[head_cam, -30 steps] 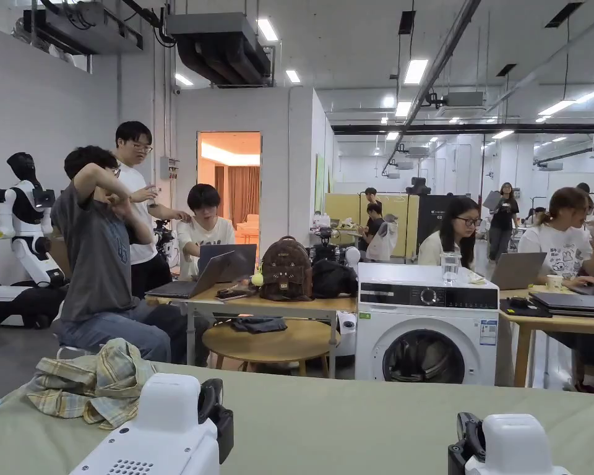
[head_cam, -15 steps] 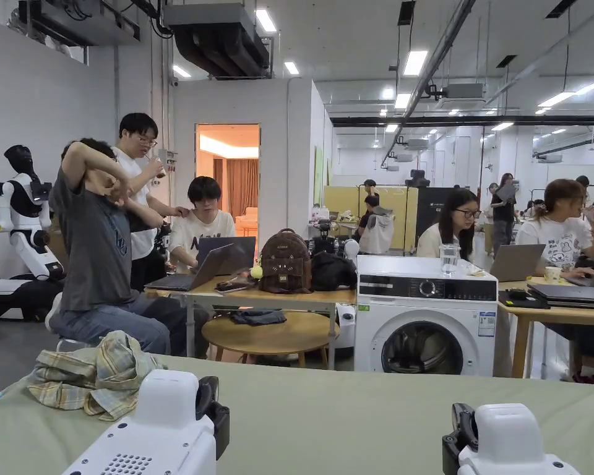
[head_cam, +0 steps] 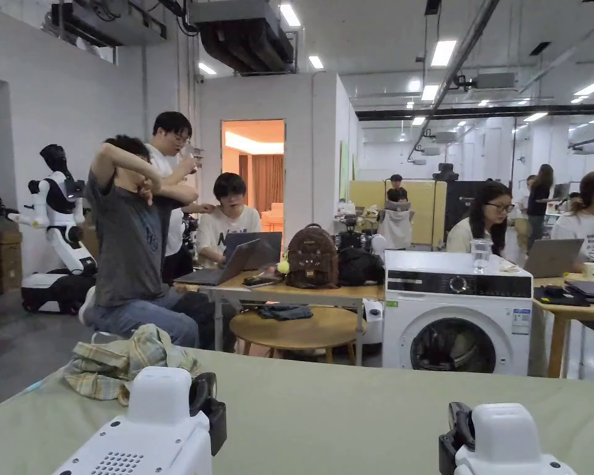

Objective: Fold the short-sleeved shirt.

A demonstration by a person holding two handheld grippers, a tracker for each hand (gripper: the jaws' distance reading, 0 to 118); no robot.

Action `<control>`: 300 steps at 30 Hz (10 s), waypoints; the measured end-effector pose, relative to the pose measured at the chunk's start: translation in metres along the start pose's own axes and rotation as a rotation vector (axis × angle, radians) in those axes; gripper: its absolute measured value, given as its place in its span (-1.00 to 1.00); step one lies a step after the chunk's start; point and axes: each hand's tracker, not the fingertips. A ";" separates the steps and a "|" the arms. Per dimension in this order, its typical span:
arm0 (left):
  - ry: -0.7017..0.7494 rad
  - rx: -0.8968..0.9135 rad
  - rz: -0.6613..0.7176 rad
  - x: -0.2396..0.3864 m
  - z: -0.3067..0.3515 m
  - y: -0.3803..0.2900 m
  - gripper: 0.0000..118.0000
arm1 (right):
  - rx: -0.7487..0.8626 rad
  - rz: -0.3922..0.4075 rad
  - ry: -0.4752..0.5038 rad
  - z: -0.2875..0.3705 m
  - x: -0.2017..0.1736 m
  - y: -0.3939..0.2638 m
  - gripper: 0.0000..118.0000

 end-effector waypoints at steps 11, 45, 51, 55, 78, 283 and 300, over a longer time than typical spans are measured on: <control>0.180 -0.037 -0.024 -0.075 0.050 -0.004 -1.00 | -0.010 -0.038 0.237 -0.024 -0.102 -0.005 -1.00; 0.234 -0.972 0.119 -0.230 -0.088 -0.227 0.27 | -0.327 0.024 0.321 -0.048 -0.088 -0.122 -1.00; 0.200 -1.022 -0.002 -0.193 -0.085 -0.217 -0.77 | -0.370 -0.109 0.288 -0.061 -0.072 -0.127 -1.00; 0.217 -0.934 0.171 -0.203 -0.076 -0.178 -0.99 | -0.350 -0.096 0.308 -0.051 -0.058 -0.116 -1.00; -0.146 -0.526 -0.106 0.060 -0.199 -0.001 -1.00 | -0.192 -0.073 -0.018 0.035 0.087 -0.056 -1.00; -0.177 -0.337 0.017 -0.020 0.024 -0.085 -1.00 | -0.376 -0.090 -0.010 0.040 0.056 -0.079 -1.00; -0.194 -0.664 0.116 -0.086 0.065 -0.137 -0.82 | -0.388 -0.125 0.059 0.045 0.057 -0.090 -1.00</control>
